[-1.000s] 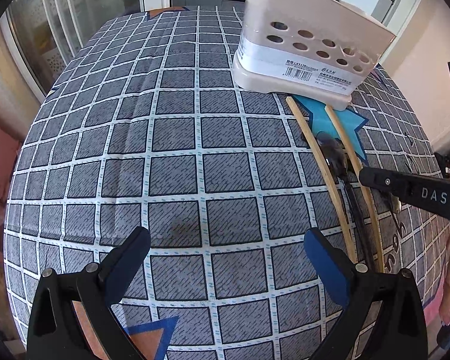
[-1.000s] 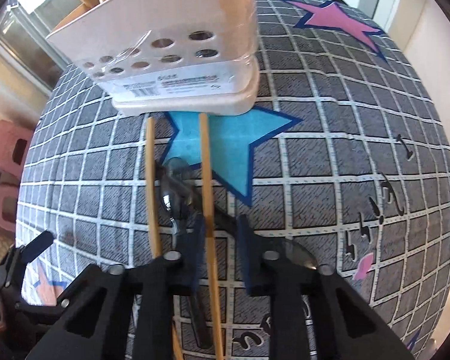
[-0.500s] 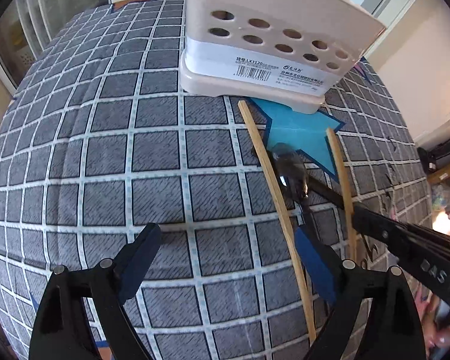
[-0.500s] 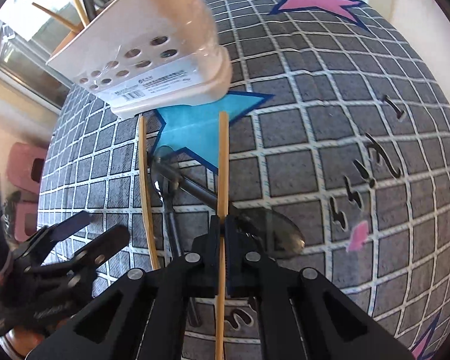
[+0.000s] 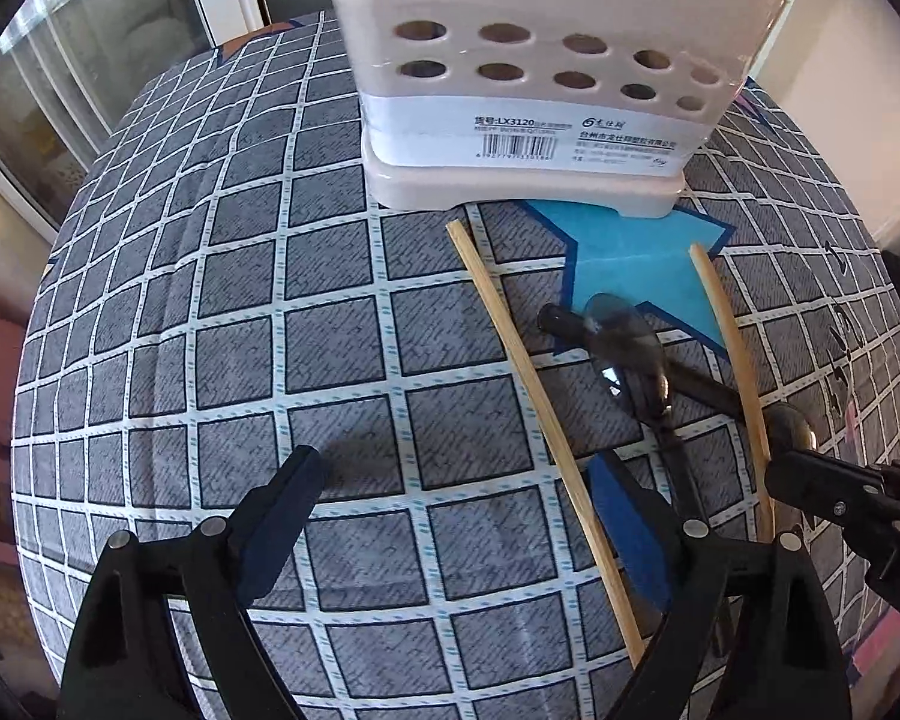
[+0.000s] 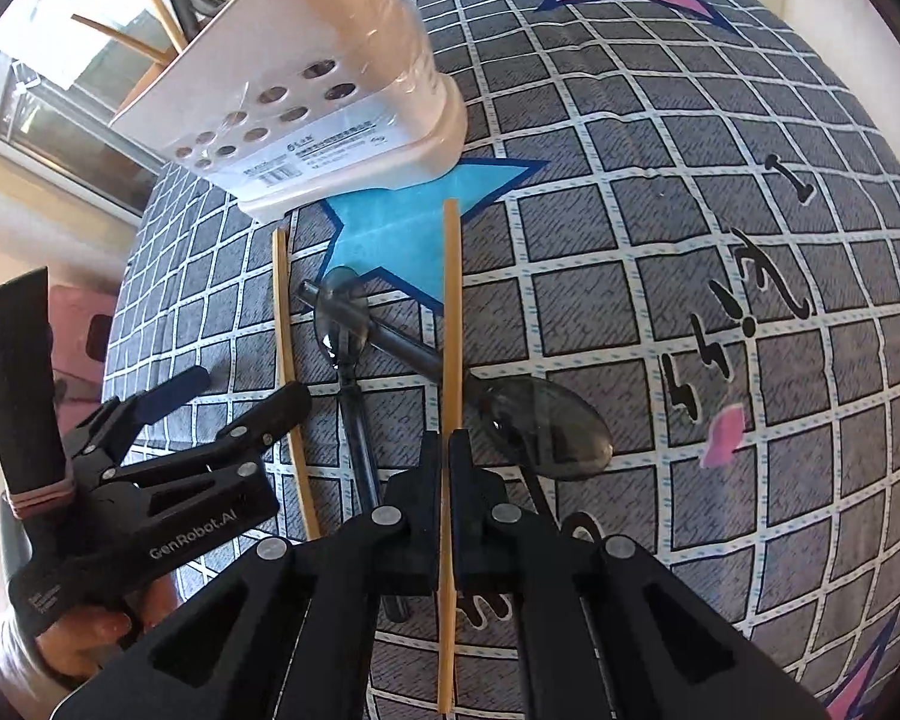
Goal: Organize utensils
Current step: 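Grasp another wooden chopstick with the left gripper while the right lifts its chopstick, then carry both wooden chopsticks up to the white holder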
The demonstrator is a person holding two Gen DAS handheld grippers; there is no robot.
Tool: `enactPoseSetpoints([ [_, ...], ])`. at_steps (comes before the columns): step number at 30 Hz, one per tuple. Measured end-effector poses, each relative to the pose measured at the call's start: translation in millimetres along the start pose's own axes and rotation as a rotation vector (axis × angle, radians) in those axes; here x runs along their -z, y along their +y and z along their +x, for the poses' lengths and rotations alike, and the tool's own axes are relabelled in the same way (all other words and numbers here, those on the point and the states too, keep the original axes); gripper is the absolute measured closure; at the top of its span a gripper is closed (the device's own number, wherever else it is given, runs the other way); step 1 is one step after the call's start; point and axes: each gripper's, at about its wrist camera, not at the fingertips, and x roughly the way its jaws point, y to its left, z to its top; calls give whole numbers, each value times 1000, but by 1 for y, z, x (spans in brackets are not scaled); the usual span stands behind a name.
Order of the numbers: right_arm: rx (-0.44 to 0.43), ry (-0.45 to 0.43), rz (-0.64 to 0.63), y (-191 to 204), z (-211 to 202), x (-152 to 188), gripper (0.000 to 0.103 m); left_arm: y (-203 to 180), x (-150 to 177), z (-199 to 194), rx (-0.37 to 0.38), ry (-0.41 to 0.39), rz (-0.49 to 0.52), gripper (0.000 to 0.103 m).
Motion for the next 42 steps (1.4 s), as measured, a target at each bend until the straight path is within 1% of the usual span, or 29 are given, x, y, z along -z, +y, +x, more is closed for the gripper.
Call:
enactPoseSetpoints([
  [4,12,18,2,7,4,-5,97,15,2,-3,5,16,-26,0],
  [5,13,24,-2,10,4,-6,94,19,4,-3,10,19,-34,0],
  [8,32,38,-6,14,8,-9,74,27,4,-3,16,31,-59,0],
  [10,43,62,8,13,14,-10,73,26,2,-1,-1,41,-57,0],
  [12,51,63,17,16,16,-13,73,24,3,0,-17,46,-49,0],
  [16,110,82,-13,28,22,-18,75,17,-1,0,-8,59,-36,0],
  [17,132,81,-19,29,23,-17,81,14,-1,-2,-1,56,-14,3],
  [18,144,80,-21,35,27,-19,95,10,-2,-3,5,55,2,6],
  [20,112,61,6,30,27,-16,97,3,-3,-6,15,50,31,16],
  [22,83,35,28,24,23,-12,97,-6,-2,-9,24,46,54,22],
  [24,60,10,32,19,16,-6,97,-12,-3,-11,38,38,77,33],
  [25,54,-2,32,18,13,-4,97,-14,-3,-13,49,32,89,48],
  [26,50,-17,30,18,8,-2,97,-15,-3,-13,63,31,95,60],
  [28,41,-43,30,16,0,1,97,-19,-5,-12,121,38,89,63],
  [29,33,-55,31,16,-3,2,97,-19,-4,-13,138,37,84,65],
  [31,26,-75,26,14,-12,5,97,-19,3,-18,146,11,86,66],
  [33,25,-99,15,14,-19,7,97,-19,12,-27,125,-57,115,66],
  [36,29,-136,-2,14,-29,14,97,-9,23,-40,171,-139,115,66],
  [39,18,-172,-4,12,-38,18,97,-3,32,-59,208,-216,90,66],
  [42,4,-213,-9,13,-49,25,97,11,37,-78,228,-284,71,66],
])
